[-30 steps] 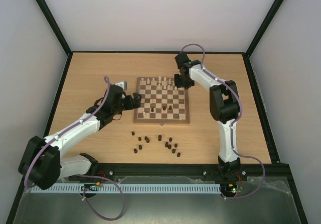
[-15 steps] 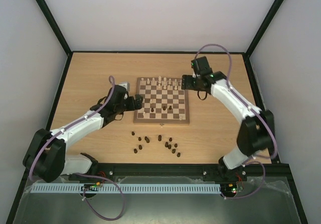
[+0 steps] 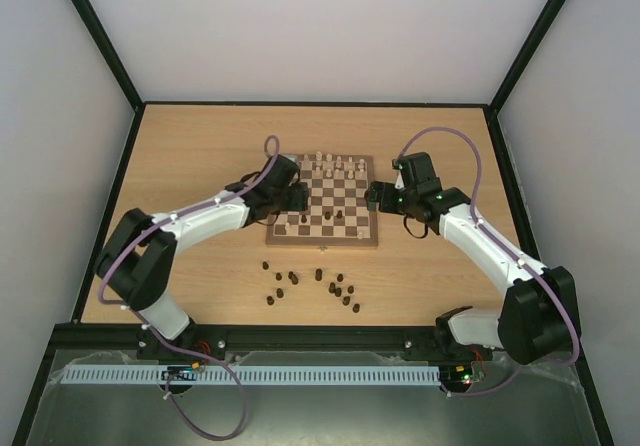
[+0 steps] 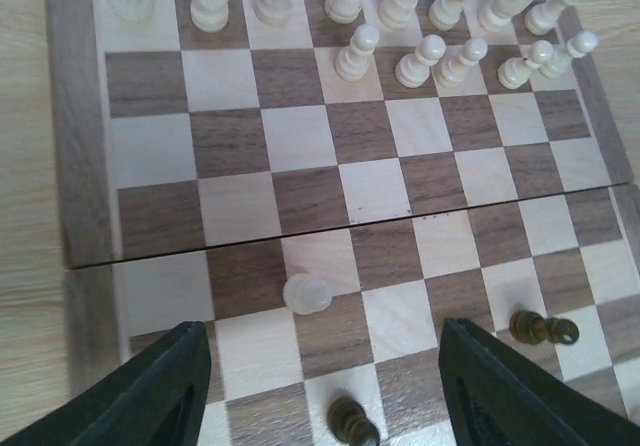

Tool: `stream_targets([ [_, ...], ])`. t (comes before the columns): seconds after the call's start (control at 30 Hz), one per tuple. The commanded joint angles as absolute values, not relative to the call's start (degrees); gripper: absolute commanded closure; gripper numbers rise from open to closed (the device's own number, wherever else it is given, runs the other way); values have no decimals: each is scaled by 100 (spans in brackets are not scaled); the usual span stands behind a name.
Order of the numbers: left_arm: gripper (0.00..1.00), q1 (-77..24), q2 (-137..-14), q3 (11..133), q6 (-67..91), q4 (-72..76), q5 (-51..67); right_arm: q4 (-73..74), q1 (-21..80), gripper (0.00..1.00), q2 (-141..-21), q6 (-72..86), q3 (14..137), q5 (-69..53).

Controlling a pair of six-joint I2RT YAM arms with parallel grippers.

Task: Set up the chess pieces on the board
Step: Pick up the chess piece from the chessboard.

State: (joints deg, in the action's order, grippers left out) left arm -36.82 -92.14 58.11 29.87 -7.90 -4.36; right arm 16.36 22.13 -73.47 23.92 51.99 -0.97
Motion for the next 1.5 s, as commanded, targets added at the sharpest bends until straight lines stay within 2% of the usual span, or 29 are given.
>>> stream_targets([
  [0.0,38,-3886,-9664,6271,3021,-1409,-888,1249,2232,5,-7211,2469,5064,-466],
  [0.17,53,-3930,-9982,6535,3023,-1688,-1097,1154,2232,6,-7244,2483,4985,-653],
  [0.47,63,-3945,-10435,6833,2962,-1832,-1294,1148,2235,6,-7233,2479,4960,-696],
  [0.7,63,-4037,-10600,7022,2940,-1927,-1372,1099,2233,6,-7259,2486,4916,-730],
  [1.1,54,-4131,-10551,7083,2971,-2091,-1568,1059,2241,6,-7295,2483,4884,-787],
  [1.23,48,-4139,-10636,7105,2955,-2021,-1518,1053,2241,6,-7303,2479,4871,-799],
  [1.47,51,-4140,-10728,7166,2901,-1985,-1505,1072,2241,6,-7295,2470,4862,-736],
])
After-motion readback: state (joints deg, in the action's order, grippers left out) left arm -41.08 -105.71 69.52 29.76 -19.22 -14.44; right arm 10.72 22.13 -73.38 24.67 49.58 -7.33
